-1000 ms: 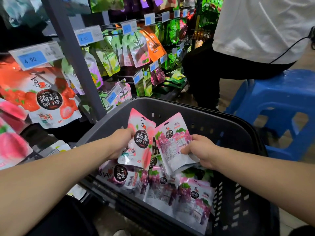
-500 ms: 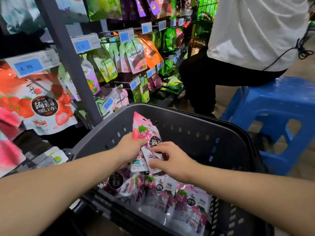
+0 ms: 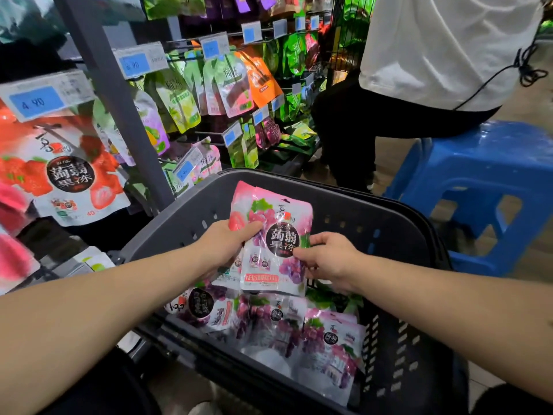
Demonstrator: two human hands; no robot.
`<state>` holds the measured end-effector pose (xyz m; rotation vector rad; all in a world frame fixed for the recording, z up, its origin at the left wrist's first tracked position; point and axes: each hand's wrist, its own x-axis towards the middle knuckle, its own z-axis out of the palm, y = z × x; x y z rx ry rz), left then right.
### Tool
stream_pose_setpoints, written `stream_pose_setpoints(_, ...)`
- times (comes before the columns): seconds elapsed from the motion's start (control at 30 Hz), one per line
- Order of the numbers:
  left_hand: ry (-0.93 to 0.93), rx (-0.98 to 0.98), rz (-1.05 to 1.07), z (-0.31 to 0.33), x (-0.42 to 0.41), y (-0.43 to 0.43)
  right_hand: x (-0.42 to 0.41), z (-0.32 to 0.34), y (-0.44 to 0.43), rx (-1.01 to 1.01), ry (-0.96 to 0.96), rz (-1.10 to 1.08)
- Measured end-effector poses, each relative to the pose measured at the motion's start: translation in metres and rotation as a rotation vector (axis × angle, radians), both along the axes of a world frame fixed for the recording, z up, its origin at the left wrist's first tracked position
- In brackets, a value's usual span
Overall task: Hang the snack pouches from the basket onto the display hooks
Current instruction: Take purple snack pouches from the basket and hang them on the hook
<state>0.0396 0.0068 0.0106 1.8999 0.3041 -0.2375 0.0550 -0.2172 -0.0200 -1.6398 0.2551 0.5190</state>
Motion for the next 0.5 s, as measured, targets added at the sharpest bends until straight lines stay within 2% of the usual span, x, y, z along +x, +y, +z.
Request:
stream_pose_setpoints(0.13,0.056,0.077,-0.103,-0.004,0.001,0.005,0.001,0.002,-0.001,-0.05,-0.046,-0.078)
stream_pose_setpoints(0.33,0.063,0.096,-0.15,-0.008,0.002,0.001,-0.002,-0.003,0.005,-0.168,-0.169,-0.007)
stream_pose_setpoints(0.5,0.083,0.189,-0.169,-0.019,0.019,0.0,0.002,-0.017,0.006,-0.217,-0.155,0.001)
